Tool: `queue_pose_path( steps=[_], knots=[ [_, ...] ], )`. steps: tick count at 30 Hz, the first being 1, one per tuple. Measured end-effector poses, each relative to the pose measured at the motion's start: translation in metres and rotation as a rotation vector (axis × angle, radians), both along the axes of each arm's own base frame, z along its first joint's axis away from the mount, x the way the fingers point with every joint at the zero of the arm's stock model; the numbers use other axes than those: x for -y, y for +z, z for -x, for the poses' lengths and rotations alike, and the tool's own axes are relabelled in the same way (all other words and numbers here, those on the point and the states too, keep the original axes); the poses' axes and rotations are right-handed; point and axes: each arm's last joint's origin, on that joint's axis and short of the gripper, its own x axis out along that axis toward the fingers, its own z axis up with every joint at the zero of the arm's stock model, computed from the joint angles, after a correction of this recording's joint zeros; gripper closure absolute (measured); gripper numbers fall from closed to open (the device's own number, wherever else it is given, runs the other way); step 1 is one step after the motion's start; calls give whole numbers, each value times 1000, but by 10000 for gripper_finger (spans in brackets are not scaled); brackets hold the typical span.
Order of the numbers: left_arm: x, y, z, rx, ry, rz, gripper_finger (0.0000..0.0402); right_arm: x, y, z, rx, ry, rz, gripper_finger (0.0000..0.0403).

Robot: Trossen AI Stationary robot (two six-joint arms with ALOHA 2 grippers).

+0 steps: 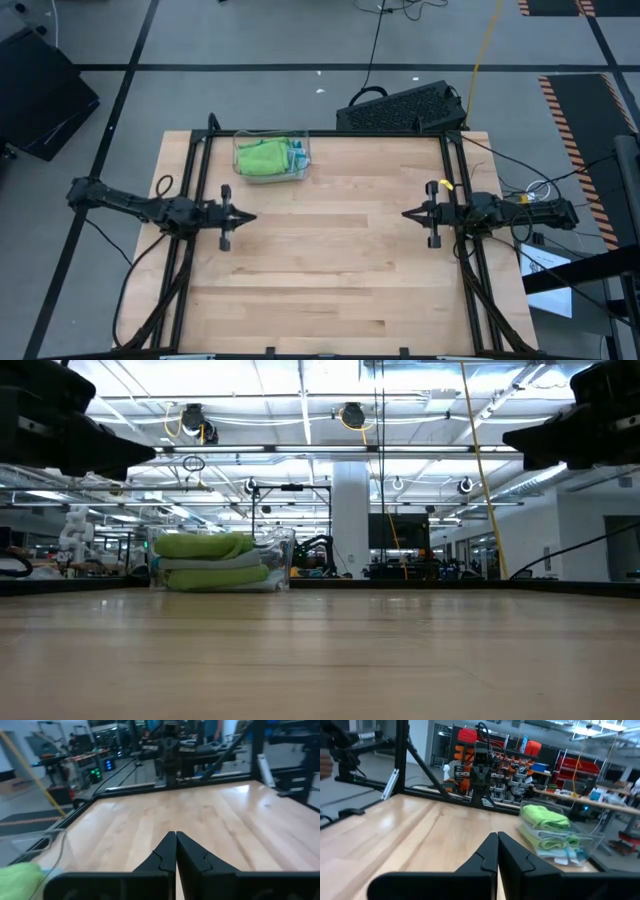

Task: Fold microfiber towels
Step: Return to Home Position

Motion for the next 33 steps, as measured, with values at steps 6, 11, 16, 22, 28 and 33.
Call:
queue_pose_path(
  steps=[6, 11, 16, 22, 28, 33],
  knots=[
    [1, 1, 4, 10, -72, -29, 392, 0, 0, 0, 0, 1, -31, 403],
    [0, 0, 9, 6, -79, -38, 392, 0, 0, 0, 1, 0, -29, 403],
    [0, 1, 12, 24, -93, 2, 398, 0, 0, 0, 0, -1, -29, 403],
    [1, 1, 12, 24, -103, 28, 400, 0, 0, 0, 1, -1, -29, 403],
    [3, 8, 14, 97, -100, -29, 400, 0, 0, 0, 1, -2, -29, 403],
    [2, 10, 18, 137, -110, -62, 401, 0, 0, 0, 1, -2, -29, 403]
  ],
)
